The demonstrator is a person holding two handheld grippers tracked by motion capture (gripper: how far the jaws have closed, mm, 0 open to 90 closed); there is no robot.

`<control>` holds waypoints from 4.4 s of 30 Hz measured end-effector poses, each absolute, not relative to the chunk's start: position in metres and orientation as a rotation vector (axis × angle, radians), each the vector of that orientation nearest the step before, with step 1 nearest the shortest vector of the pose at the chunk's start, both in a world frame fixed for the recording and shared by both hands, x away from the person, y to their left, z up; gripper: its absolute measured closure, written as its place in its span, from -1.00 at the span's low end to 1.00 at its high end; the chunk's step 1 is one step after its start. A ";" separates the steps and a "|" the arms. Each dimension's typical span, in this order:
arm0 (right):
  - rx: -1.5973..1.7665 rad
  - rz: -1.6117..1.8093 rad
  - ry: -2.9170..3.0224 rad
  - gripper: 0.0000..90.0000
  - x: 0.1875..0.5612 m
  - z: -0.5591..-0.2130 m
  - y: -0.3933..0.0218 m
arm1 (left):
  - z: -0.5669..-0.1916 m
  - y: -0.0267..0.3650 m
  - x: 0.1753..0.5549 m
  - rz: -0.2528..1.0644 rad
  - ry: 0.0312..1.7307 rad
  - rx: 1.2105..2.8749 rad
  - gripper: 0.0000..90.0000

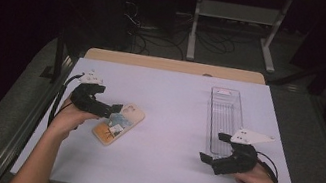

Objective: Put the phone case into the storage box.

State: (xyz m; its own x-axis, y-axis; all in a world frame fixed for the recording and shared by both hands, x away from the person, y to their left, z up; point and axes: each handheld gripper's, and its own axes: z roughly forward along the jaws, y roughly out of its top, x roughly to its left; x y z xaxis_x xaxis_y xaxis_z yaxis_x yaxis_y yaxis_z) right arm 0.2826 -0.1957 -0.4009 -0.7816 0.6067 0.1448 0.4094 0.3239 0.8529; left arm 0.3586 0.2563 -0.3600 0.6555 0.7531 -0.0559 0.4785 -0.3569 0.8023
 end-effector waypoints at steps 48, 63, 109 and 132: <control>0.918 1.427 2.389 -0.95 0.279 -0.402 -0.196 | -0.403 0.248 0.349 0.330 0.981 2.165 -1.00; 0.915 1.425 2.387 -0.94 0.279 -0.402 -0.196 | -0.422 0.250 0.349 0.353 0.990 2.185 -1.00; 0.912 1.419 2.388 -0.94 0.279 -0.402 -0.196 | -0.451 0.242 0.352 0.347 0.965 2.306 -1.00; 0.913 1.420 2.383 -0.94 0.279 -0.402 -0.196 | -0.448 0.242 0.351 0.346 0.947 2.309 -0.81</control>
